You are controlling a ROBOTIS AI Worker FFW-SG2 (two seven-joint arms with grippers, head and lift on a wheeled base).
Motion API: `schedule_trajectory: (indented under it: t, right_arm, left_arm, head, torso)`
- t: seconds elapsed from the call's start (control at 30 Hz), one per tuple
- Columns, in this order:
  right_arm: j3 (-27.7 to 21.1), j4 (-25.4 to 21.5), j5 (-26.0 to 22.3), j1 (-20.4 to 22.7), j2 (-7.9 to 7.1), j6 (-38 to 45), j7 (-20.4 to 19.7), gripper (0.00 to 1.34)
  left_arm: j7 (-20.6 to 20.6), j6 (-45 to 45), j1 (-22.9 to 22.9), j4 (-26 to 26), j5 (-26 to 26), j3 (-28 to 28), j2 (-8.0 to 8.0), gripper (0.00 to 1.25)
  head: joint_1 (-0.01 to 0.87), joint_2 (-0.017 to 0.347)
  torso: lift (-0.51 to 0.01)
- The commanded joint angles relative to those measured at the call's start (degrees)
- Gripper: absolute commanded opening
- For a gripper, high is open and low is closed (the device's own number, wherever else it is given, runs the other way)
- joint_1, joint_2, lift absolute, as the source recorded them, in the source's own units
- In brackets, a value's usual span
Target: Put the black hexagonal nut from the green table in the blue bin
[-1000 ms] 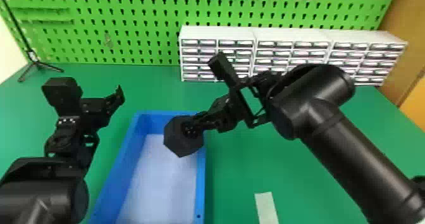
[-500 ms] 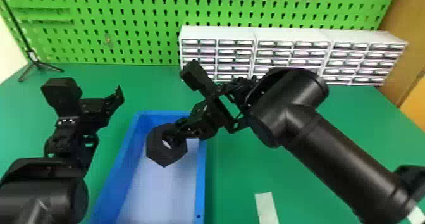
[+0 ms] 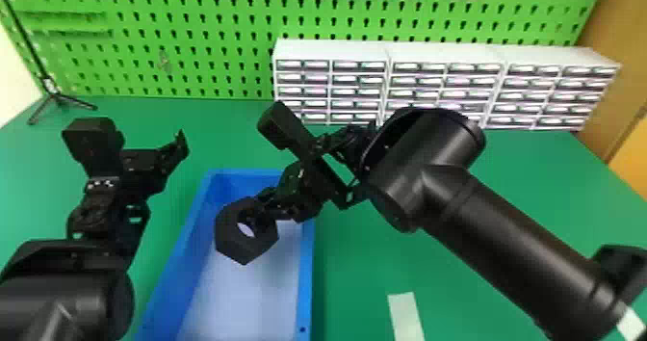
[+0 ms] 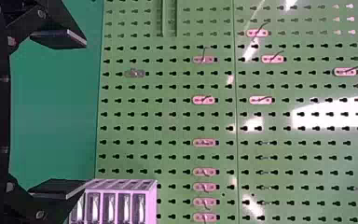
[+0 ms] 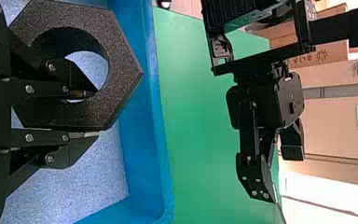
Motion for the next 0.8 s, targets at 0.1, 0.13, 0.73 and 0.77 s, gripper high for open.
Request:
schedule_trajectory:
  t: [0.1,0.13,0.73,0.77]
  right_arm:
    - [0.18,0.00,-0.27,-0.03,-0.09,-0.04,0.01,0.60]
    - [0.18,0.00,-0.27,-0.03,-0.09,-0.04,0.01,0.68]
    - [-0.09,0.00,0.00,-0.03,-0.44,0.05,0.01,1.19]
    - [-0.18,0.00,0.00,-0.03,-0.44,0.05,0.10,1.19]
  left_arm:
    - [0.00,0.00,-0.07,0.00,0.00,0.02,0.01,1.04]
    - [0.00,0.00,-0.07,0.00,0.00,0.02,0.01,1.04]
    - [0.00,0.00,0.02,0.00,0.26,0.02,0.01,1.04]
    - [0.00,0.00,0.02,0.00,0.18,0.02,0.01,1.04]
  head:
    - [0.683,0.028]
    - [0.683,0.028]
    - [0.683,0.028]
    - [0.683,0.028]
  torso:
    - [-0.096]
    - [-0.096]
    - [-0.096]
    - [-0.096]
